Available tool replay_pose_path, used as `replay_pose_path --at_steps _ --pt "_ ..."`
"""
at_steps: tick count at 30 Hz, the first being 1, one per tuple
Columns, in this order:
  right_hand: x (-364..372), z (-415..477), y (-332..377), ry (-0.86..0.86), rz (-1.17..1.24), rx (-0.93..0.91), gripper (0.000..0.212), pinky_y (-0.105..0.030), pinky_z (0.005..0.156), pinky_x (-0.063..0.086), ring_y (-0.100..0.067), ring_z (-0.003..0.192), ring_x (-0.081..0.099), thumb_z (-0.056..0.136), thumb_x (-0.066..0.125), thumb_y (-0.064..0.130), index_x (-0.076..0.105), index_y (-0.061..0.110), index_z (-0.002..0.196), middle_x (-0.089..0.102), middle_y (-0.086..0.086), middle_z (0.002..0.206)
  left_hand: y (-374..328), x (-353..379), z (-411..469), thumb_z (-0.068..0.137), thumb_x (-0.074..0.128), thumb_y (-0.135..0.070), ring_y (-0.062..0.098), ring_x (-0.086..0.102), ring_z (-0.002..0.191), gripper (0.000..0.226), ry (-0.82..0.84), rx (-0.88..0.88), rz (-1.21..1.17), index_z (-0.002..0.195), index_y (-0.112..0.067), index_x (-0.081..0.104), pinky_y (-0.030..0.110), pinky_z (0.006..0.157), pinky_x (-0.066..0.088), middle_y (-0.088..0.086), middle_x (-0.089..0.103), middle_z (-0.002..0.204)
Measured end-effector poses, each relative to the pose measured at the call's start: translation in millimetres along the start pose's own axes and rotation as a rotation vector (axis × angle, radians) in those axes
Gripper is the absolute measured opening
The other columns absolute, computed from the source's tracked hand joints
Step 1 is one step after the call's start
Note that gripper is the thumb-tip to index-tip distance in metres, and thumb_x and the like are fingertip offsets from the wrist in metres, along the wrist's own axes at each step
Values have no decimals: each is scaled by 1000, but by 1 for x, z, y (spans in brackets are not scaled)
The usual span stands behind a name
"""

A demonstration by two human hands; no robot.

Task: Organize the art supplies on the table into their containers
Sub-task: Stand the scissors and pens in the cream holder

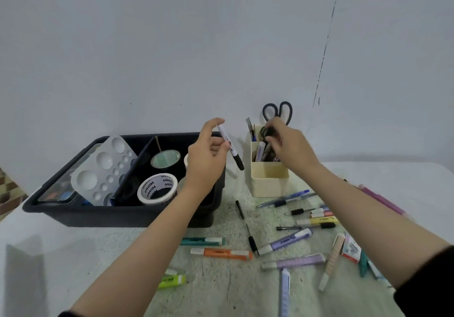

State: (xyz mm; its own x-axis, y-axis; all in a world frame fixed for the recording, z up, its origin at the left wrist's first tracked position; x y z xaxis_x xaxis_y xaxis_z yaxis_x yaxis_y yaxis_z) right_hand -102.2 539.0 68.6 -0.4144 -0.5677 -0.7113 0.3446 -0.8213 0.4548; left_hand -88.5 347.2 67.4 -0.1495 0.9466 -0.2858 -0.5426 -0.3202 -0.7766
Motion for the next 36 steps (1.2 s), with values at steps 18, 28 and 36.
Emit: replay_pose_path --at_steps 18,28,36 --pt "16 -10 -49 94 127 206 65 -36 118 9 -24 145 10 87 20 28 9 24 151 22 -14 154 -6 74 32 88 57 2 15 64 70 41 67 301 190 126 -12 53 31 75 55 5 66 76" --pt "23 -37 -70 106 368 377 57 -17 105 14 -7 140 19 98 31 10 12 21 151 20 4 156 24 102 29 94 48 -11 21 60 109 31 266 139 328 121 -7 63 30 93 48 10 66 117" --pt "17 -27 -57 39 555 378 45 -17 85 41 -10 112 48 90 44 18 45 25 134 59 6 122 25 105 27 94 50 -14 16 52 120 42 307 87 251 136 -8 48 22 99 39 8 58 130"
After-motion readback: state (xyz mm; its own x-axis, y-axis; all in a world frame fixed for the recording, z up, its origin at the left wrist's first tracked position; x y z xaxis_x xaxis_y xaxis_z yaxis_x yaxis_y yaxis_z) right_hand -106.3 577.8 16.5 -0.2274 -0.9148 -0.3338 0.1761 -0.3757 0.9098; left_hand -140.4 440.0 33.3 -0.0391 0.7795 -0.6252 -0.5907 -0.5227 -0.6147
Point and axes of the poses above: each hand's wrist, its own z-axis towards the middle knuckle, its own x-axis out of the palm, y = z × x, the point moved 9 cm from there along z, towards the middle knuckle
